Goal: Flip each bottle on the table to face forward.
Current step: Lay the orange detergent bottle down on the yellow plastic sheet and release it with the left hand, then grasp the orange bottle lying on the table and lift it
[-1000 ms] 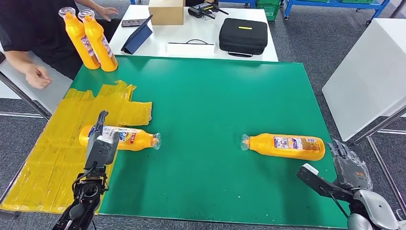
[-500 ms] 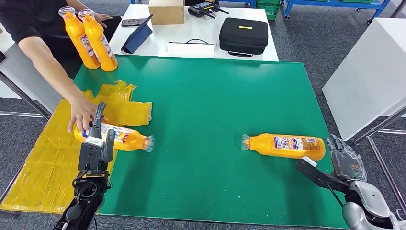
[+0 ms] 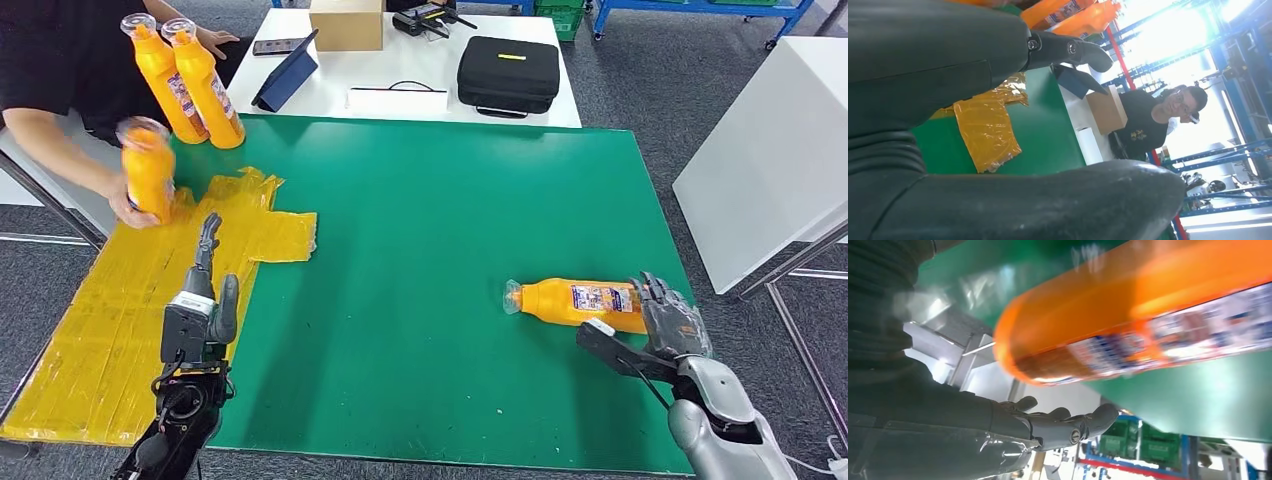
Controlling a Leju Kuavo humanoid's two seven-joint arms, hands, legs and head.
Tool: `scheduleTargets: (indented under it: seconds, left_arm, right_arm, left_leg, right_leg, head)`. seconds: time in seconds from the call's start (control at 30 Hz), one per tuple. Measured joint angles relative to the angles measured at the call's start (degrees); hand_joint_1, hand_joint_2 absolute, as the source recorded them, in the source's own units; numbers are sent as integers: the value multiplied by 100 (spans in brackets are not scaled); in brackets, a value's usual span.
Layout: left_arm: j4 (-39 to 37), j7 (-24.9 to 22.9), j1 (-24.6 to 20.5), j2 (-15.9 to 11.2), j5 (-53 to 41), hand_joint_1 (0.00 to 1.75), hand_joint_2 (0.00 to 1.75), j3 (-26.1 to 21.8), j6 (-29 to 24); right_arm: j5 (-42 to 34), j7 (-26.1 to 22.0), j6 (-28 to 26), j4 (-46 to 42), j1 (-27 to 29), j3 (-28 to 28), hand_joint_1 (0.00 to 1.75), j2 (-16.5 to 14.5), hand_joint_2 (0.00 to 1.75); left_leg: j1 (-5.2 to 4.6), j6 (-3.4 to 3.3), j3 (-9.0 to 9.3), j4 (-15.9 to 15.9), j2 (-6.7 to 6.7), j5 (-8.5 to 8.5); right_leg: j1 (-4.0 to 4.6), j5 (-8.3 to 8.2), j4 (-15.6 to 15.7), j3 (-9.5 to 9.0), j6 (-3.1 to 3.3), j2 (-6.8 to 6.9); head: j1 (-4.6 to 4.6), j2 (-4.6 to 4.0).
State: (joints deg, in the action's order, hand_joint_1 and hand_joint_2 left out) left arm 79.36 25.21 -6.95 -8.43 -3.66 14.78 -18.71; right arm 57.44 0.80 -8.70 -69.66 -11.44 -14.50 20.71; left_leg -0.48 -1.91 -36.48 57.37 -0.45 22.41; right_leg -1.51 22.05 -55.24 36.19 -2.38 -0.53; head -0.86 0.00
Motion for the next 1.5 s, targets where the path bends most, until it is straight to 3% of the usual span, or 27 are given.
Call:
scheduleTargets:
  seconds: [0.37, 0.4, 0.5, 0.53, 0.8, 1.5]
  left_arm:
    - [169, -14, 24, -11, 145, 0, 0, 107, -42]
    - [179, -10, 25, -16, 187, 0, 0, 109, -46]
    - [212, 1, 26, -28, 303, 0, 0, 110, -72]
    - [224, 1, 26, -31, 333, 0, 0, 111, -89]
    - [309, -5, 81, -76, 425, 0, 0, 118, -139]
    - [333, -5, 101, -110, 427, 0, 0, 136, -142]
  right_arm:
    - [60, 4, 285, 1004, -767, -458, 0, -275, 175]
    - [83, 42, 411, 1111, -845, -511, 8, -280, 175]
    - [138, 156, 778, 1510, -1154, -716, 139, -282, 175]
    - [153, 172, 876, 1666, -1267, -798, 175, -280, 175]
    - [172, 164, 1107, 2509, -1781, -1238, 175, -246, 175]
    - [170, 160, 1108, 2748, -1934, -1383, 175, -244, 175]
  left_leg:
    - [0, -2, -2, 1, -1, -2]
    - [0, -2, -2, 1, 2, -2]
    - [1, 0, 11, 0, 20, 1]
    - [1, 1, 19, 0, 25, 4]
    - [0, -4, 77, -1, 23, 22]
    - [-1, -22, 83, 1, 21, 1]
  right_leg:
    - [0, -1, 0, 1, -1, 0]
    - [0, -1, 0, 1, 0, -1]
    - [1, -1, 1, -2, 1, -14]
    - [1, 0, 1, -6, 2, -18]
    - [0, 24, 10, -5, -2, -22]
    - [0, 0, 12, -72, 3, -22]
  head:
    - [-1, 0]
    - [-1, 0]
    - [0, 0]
    - [-1, 0]
    - [2, 0]
    - [1, 0]
